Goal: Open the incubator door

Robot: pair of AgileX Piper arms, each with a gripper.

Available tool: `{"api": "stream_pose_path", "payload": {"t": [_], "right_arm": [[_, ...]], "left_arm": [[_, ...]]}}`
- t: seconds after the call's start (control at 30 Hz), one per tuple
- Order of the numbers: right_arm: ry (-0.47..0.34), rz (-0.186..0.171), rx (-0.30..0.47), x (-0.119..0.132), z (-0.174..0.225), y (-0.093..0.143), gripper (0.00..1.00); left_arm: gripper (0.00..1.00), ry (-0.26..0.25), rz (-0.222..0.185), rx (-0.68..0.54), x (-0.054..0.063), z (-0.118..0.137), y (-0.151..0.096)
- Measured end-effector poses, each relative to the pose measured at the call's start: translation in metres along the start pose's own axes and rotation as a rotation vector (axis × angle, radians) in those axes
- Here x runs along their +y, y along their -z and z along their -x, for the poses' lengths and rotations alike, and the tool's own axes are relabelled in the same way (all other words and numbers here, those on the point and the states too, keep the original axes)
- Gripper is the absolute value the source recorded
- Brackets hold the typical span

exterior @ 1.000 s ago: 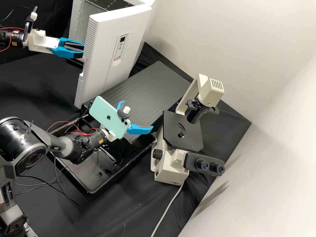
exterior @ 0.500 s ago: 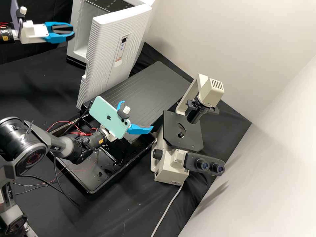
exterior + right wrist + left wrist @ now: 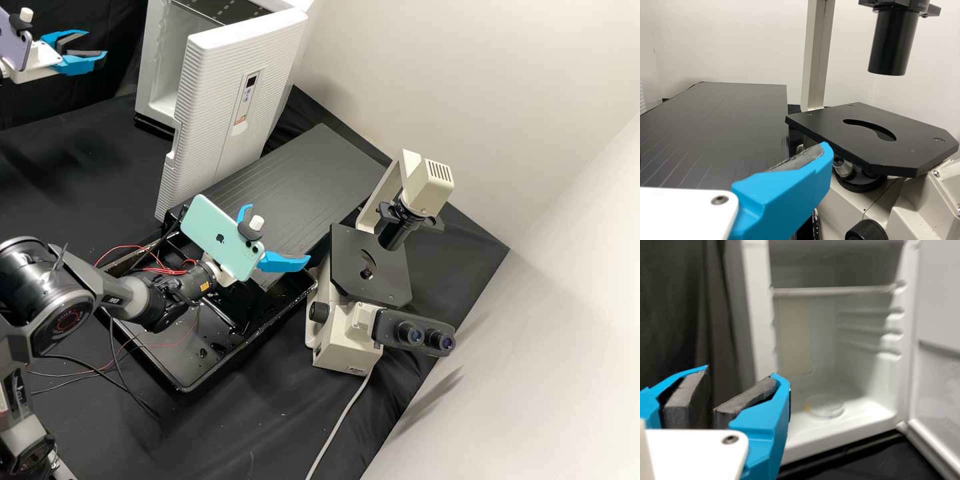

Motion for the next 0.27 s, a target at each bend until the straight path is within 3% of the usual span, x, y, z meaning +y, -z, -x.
{"api": "stream_pose_path", "payload": {"t": [0.13,0.27], "right_arm": [[0.000,0.000,0.000,0.000,0.000,0.000,1.00],[0.000,0.000,0.000,0.000,0.000,0.000,1.00]], "left_arm": [[1.00,-0.056,0.018,0.010,-0.007,0.012,0.008],[1.00,-0.062,0.053,0.024,-0.014,0.019,0.012]]}}
